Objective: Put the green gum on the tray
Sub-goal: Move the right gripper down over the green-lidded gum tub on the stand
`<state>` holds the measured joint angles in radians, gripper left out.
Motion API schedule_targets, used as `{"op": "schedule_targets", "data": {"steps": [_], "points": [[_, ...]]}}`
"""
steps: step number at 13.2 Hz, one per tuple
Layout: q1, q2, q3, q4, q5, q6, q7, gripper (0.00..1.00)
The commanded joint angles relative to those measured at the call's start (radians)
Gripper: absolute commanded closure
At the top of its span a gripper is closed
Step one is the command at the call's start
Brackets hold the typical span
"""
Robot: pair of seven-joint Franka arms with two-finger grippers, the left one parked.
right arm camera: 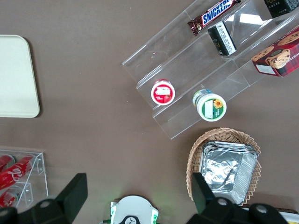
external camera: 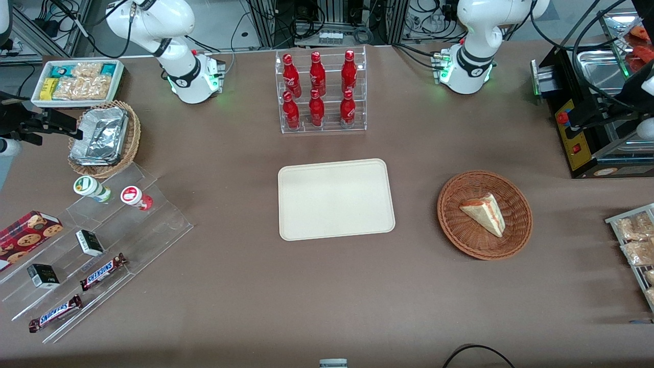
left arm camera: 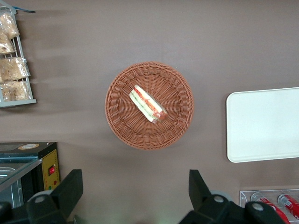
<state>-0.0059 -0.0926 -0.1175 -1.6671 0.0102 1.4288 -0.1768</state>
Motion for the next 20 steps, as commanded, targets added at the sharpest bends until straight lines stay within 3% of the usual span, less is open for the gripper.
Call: {"op": "schedule_targets", "data": {"steps": [1, 5, 10, 20], "points": [[0.012, -0.012, -0.005, -0.011, -0.01, 0.016, 0.037, 0.01], [0.009, 0.007, -0.005, -0.034, -0.015, 0.021, 0.002, 0.0], [-0.009, -0.016, -0.014, -0.193, -0.035, 0.18, -0.17, 0.0], [-0.016, -0.036, -0.168, -0.446, -0.032, 0.547, -0.693, 0.0]]}}
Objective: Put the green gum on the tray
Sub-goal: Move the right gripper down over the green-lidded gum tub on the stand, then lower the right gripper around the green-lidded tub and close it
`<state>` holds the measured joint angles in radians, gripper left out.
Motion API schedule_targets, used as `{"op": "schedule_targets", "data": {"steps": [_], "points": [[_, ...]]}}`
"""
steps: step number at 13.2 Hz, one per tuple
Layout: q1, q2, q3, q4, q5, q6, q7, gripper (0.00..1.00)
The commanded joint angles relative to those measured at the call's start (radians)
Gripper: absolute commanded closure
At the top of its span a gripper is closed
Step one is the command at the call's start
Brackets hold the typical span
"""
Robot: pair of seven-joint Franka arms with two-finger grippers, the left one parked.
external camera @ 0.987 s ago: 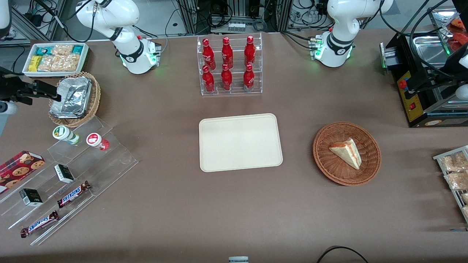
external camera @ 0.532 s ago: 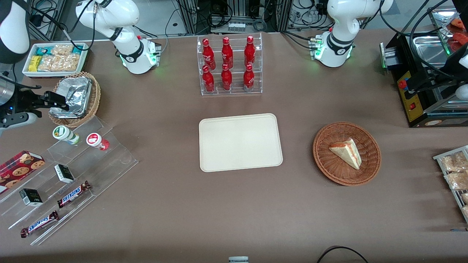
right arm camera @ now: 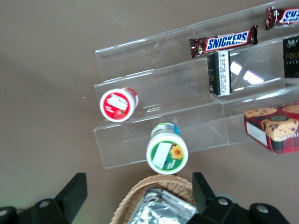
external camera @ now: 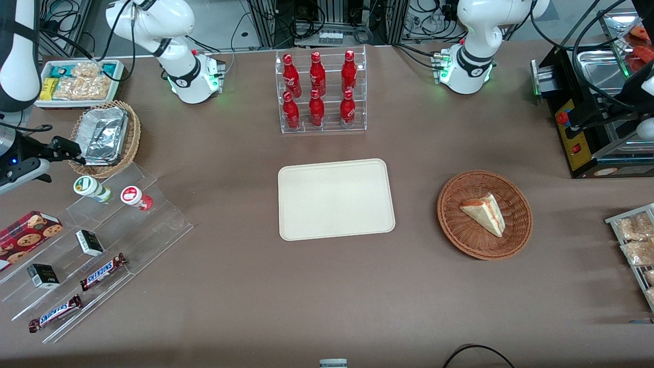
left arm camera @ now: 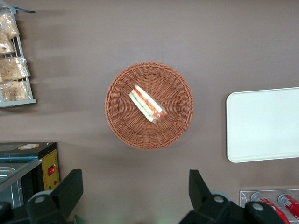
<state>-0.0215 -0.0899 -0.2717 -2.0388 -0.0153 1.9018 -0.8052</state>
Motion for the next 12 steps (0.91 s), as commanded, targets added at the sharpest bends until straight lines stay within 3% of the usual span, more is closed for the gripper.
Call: {"op": "schedule_targets", "data": {"steps": [1, 6, 12], "points": [[0.002, -0.039, -0.027, -0.096, -0.006, 0.115, -0.101, 0.0], [0.0, -0.044, -0.043, -0.196, -0.008, 0.252, -0.225, 0.01], [-0.011, -0.03, -0.049, -0.259, -0.008, 0.367, -0.247, 0.01]]}}
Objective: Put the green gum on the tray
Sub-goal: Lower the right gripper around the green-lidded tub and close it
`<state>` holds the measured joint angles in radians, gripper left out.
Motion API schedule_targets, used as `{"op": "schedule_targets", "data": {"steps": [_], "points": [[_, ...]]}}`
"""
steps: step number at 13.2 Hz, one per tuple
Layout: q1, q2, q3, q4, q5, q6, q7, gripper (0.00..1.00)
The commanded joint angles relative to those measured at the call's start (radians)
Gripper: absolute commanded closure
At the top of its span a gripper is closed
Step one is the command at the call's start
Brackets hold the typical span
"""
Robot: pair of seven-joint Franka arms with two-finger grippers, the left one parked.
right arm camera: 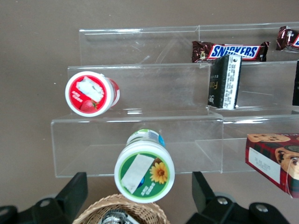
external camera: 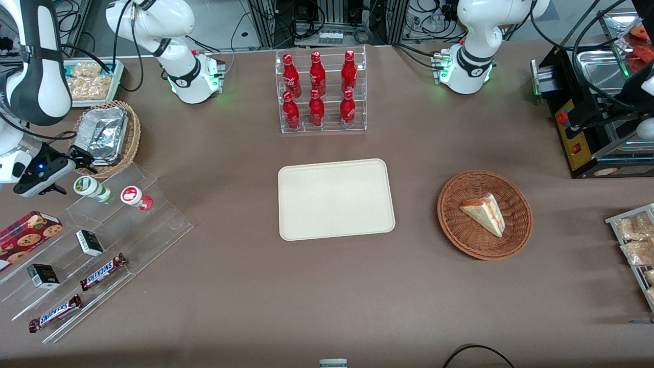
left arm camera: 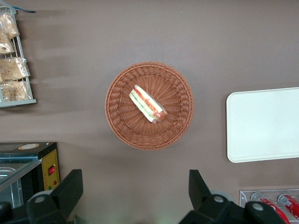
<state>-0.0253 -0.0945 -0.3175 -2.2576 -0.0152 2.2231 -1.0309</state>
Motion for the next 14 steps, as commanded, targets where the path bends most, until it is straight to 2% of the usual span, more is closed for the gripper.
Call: {"op": "schedule_targets", "data": {"steps": [1, 14], "points": [[-0.007, -0.025, -0.003, -0.049, -0.008, 0.064, -0.021, 0.01], [-0.005, 0.016, -0.015, -0.049, 0.001, 0.095, -0.02, 0.02]]}}
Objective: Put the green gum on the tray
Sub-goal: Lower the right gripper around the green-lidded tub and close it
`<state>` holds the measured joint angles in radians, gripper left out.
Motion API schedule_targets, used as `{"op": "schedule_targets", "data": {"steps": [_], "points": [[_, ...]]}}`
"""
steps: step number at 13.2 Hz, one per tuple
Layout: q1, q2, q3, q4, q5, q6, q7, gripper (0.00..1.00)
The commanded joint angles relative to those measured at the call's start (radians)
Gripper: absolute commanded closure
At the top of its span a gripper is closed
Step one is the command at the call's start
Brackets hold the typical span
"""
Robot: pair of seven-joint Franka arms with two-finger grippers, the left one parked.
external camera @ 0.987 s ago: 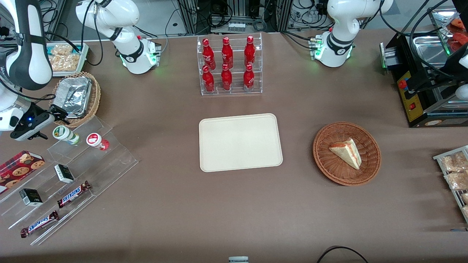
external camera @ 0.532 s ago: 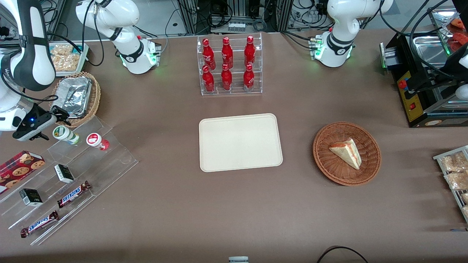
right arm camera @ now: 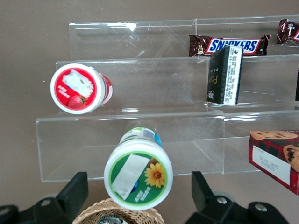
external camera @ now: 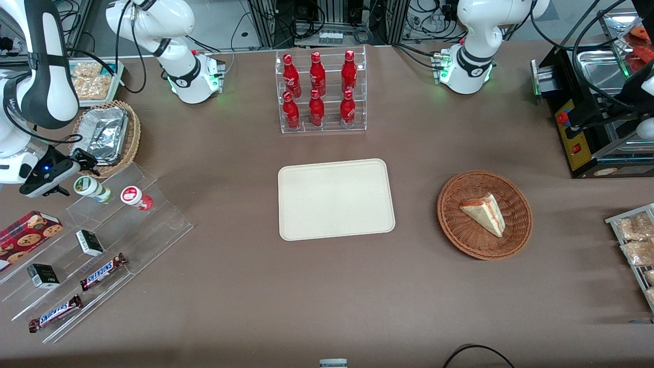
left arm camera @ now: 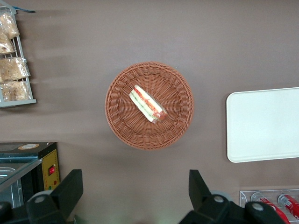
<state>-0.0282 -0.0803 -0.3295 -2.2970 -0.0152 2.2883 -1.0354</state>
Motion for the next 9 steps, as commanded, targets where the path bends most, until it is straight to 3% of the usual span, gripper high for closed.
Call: {"op": "schedule_targets", "data": {"steps": [1, 9], "points": [[-0.001, 0.005, -0.003, -0.01, 0.001, 0.031, -0.015, 0.02], [0.008, 0.022, 0.0, -0.004, 0.008, 0.053, -0.002, 0.03]]}}
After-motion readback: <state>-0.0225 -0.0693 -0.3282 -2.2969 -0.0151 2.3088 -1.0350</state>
